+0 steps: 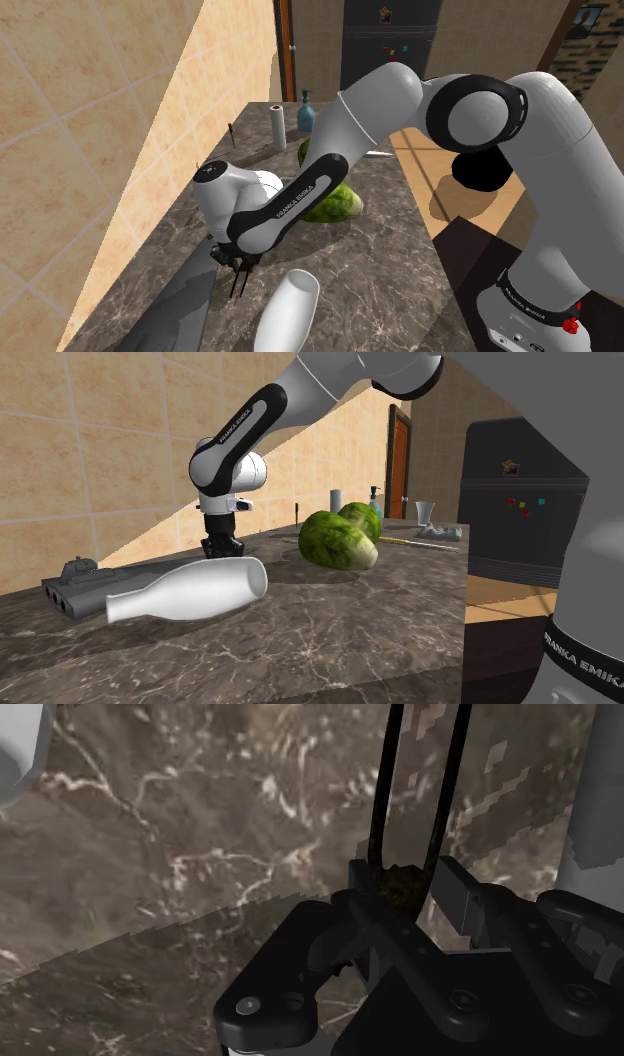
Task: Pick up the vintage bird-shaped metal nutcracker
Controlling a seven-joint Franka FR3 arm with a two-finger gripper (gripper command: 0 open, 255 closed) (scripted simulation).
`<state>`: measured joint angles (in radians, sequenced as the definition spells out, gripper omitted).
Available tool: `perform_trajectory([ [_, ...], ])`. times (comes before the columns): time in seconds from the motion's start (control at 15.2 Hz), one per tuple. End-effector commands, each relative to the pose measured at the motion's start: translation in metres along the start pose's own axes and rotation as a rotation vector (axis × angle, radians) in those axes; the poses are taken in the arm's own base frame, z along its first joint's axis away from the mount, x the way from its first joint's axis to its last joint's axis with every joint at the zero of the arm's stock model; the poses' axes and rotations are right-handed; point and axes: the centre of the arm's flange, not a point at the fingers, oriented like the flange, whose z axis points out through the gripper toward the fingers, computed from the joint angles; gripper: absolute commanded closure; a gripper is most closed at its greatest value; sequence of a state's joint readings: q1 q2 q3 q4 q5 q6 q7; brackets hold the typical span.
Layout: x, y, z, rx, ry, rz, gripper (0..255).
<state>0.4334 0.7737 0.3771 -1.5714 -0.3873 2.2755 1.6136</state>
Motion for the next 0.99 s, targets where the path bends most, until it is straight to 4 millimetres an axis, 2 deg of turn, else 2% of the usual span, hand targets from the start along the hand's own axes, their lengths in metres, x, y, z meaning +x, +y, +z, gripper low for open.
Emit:
perform_trajectory([
  [0.0,0.001,0.002,0.005,-0.011,-0.001,0.001,255],
  [0.2,0.0,0.002,0.006,-0.011,-0.001,0.001,255],
  [0.92,0.002,0.002,-0.052,-0.011,-0.001,0.001,255],
])
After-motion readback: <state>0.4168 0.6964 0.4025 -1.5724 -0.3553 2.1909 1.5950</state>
